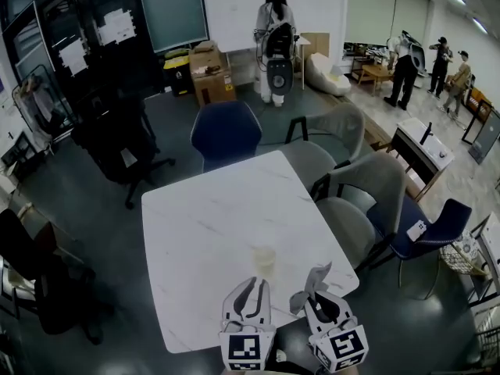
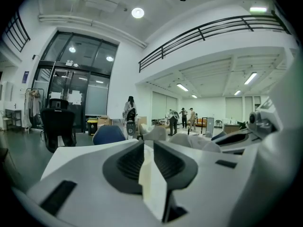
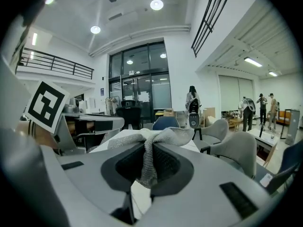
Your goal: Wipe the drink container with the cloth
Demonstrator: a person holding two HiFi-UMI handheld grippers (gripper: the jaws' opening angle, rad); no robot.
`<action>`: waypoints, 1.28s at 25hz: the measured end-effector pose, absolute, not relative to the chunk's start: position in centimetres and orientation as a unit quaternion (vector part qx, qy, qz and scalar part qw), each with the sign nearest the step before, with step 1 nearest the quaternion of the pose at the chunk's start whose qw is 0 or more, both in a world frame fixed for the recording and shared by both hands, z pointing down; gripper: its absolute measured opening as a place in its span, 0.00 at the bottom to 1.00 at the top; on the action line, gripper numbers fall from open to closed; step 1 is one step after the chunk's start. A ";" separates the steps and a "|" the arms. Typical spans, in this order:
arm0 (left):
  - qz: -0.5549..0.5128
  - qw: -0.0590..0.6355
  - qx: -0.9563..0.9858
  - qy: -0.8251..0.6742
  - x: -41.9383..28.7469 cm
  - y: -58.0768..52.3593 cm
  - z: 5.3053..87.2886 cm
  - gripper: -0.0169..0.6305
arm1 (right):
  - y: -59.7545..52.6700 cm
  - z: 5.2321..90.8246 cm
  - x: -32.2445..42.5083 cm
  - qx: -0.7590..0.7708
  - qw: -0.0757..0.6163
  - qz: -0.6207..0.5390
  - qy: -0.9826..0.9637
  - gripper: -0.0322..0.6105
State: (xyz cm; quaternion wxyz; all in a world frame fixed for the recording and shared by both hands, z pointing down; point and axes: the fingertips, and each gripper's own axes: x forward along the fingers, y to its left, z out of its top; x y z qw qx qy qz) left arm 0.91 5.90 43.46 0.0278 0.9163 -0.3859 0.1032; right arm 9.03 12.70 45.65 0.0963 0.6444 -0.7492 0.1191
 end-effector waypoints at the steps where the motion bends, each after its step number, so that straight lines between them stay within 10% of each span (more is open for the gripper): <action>1: 0.104 0.029 0.918 -0.381 1.3 5.3 43.6 0.08 | 11.8 45.8 9.1 0.637 0.102 0.120 -0.754 0.12; 14: 0.157 0.075 0.942 -0.286 3.8 -0.6 48.4 0.41 | 3.0 50.8 8.2 0.541 0.208 0.150 -0.801 0.12; 32: 0.214 0.071 0.951 -0.214 5.3 -1.1 52.0 0.43 | 0.1 53.7 7.6 0.424 0.264 0.170 -0.850 0.12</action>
